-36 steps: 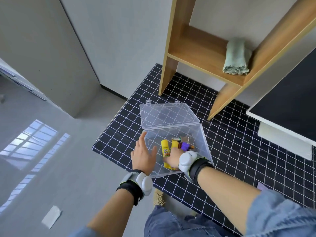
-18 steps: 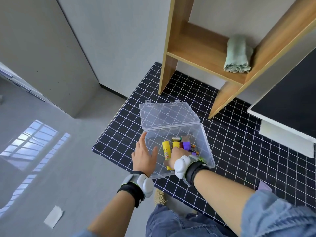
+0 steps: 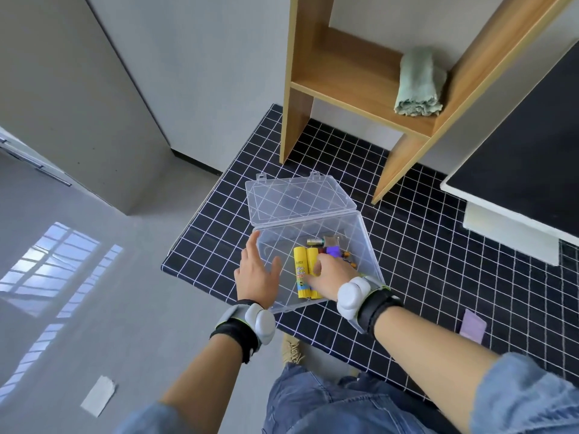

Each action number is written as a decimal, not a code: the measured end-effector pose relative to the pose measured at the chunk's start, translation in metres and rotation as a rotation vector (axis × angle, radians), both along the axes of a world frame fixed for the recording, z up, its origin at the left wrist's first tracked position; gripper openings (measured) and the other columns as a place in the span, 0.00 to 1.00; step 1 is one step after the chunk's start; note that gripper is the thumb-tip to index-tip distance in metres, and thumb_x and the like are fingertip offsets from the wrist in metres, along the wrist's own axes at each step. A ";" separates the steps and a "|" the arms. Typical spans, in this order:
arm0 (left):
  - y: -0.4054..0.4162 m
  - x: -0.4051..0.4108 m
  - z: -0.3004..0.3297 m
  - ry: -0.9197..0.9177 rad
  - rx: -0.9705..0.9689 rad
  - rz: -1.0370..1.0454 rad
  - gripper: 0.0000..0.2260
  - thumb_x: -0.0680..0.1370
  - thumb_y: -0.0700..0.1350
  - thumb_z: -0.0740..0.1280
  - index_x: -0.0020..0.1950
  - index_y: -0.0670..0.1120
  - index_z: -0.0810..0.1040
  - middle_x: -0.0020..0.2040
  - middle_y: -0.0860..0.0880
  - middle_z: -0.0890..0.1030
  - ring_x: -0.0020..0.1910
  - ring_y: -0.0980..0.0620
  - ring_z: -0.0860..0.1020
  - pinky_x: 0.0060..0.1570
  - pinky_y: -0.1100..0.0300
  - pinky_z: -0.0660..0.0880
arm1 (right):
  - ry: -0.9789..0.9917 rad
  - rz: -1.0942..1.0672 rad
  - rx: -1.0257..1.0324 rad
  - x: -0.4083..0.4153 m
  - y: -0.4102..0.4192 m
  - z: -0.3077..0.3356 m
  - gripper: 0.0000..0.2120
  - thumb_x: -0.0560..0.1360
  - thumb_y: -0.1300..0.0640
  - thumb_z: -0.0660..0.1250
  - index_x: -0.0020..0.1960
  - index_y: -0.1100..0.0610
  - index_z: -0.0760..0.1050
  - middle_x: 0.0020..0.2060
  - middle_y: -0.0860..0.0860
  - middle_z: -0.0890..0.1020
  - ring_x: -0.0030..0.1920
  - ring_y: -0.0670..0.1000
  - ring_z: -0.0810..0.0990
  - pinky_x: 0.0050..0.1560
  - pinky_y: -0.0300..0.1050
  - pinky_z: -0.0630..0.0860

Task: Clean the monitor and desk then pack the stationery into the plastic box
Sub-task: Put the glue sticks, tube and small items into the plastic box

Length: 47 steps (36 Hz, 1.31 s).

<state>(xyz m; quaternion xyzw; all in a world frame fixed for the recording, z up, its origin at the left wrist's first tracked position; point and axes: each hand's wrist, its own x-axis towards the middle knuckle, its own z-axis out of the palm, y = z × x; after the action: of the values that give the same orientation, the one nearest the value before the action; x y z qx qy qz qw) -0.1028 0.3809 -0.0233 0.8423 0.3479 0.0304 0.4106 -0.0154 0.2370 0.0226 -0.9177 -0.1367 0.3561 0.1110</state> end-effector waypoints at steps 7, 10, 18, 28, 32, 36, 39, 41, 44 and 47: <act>0.000 0.000 0.000 -0.004 0.013 -0.006 0.29 0.80 0.51 0.65 0.76 0.59 0.53 0.70 0.46 0.72 0.59 0.43 0.77 0.63 0.42 0.69 | -0.192 -0.125 0.162 -0.001 -0.023 0.005 0.08 0.74 0.46 0.68 0.45 0.50 0.73 0.38 0.46 0.81 0.41 0.49 0.80 0.42 0.45 0.77; 0.000 0.000 0.000 -0.011 0.005 0.004 0.29 0.80 0.52 0.65 0.75 0.60 0.52 0.70 0.45 0.72 0.57 0.44 0.78 0.62 0.40 0.73 | -0.241 -0.150 0.211 0.002 -0.037 0.009 0.08 0.75 0.46 0.67 0.47 0.48 0.73 0.38 0.43 0.81 0.40 0.47 0.81 0.41 0.44 0.78; -0.002 -0.001 0.009 0.012 0.026 -0.004 0.29 0.80 0.52 0.65 0.75 0.61 0.51 0.69 0.45 0.73 0.53 0.43 0.79 0.59 0.38 0.74 | -0.389 -0.294 0.302 0.015 -0.093 0.022 0.06 0.74 0.49 0.68 0.47 0.48 0.74 0.38 0.42 0.81 0.39 0.44 0.79 0.38 0.43 0.76; -0.005 -0.002 0.017 0.033 0.092 -0.014 0.30 0.79 0.50 0.67 0.75 0.59 0.52 0.70 0.42 0.74 0.48 0.40 0.81 0.47 0.43 0.79 | -0.430 -0.573 0.275 0.031 -0.195 0.021 0.06 0.73 0.49 0.70 0.48 0.48 0.75 0.39 0.42 0.80 0.41 0.46 0.80 0.42 0.45 0.75; -0.008 0.000 0.016 0.038 0.097 -0.017 0.30 0.79 0.48 0.67 0.75 0.58 0.54 0.73 0.44 0.71 0.49 0.38 0.80 0.44 0.45 0.78 | -0.418 -0.691 0.233 0.030 -0.238 0.015 0.09 0.72 0.50 0.71 0.49 0.50 0.74 0.39 0.44 0.81 0.41 0.48 0.80 0.41 0.45 0.73; -0.004 -0.001 0.015 0.063 0.074 0.007 0.30 0.79 0.49 0.67 0.75 0.59 0.54 0.73 0.44 0.71 0.49 0.37 0.80 0.45 0.44 0.78 | -0.370 -0.782 0.150 0.028 -0.272 0.000 0.13 0.73 0.51 0.71 0.54 0.53 0.75 0.44 0.49 0.81 0.44 0.54 0.80 0.42 0.45 0.72; -0.002 -0.001 0.012 0.075 0.069 0.019 0.30 0.79 0.50 0.67 0.74 0.60 0.54 0.72 0.43 0.72 0.51 0.36 0.79 0.46 0.44 0.77 | -0.289 -0.838 0.106 0.021 -0.293 -0.010 0.21 0.73 0.51 0.72 0.61 0.59 0.73 0.47 0.53 0.81 0.48 0.57 0.80 0.46 0.46 0.72; -0.007 0.002 0.008 0.080 0.072 0.007 0.30 0.79 0.49 0.67 0.74 0.58 0.54 0.72 0.41 0.71 0.54 0.35 0.78 0.47 0.44 0.75 | -0.220 -0.907 0.080 0.011 -0.311 -0.016 0.24 0.73 0.52 0.72 0.64 0.60 0.71 0.50 0.53 0.82 0.49 0.57 0.79 0.47 0.45 0.71; -0.005 0.001 0.005 0.077 0.080 0.012 0.30 0.79 0.47 0.68 0.75 0.56 0.55 0.73 0.41 0.71 0.56 0.34 0.77 0.47 0.46 0.72 | -0.120 -0.940 0.008 0.001 -0.323 -0.026 0.25 0.71 0.49 0.73 0.60 0.64 0.71 0.49 0.55 0.82 0.41 0.56 0.79 0.38 0.44 0.70; -0.003 0.001 0.004 0.070 0.082 0.015 0.30 0.79 0.47 0.68 0.75 0.56 0.55 0.72 0.41 0.72 0.55 0.34 0.78 0.46 0.47 0.72 | -0.059 -0.965 -0.073 -0.009 -0.328 -0.038 0.32 0.69 0.45 0.75 0.61 0.66 0.69 0.48 0.57 0.79 0.43 0.58 0.79 0.41 0.45 0.71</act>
<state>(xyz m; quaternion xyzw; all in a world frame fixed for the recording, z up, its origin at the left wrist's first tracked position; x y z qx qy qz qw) -0.1018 0.3778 -0.0197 0.8562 0.3670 0.0182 0.3632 -0.0247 -0.0907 -0.0154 -0.8895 0.3139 0.2422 0.2272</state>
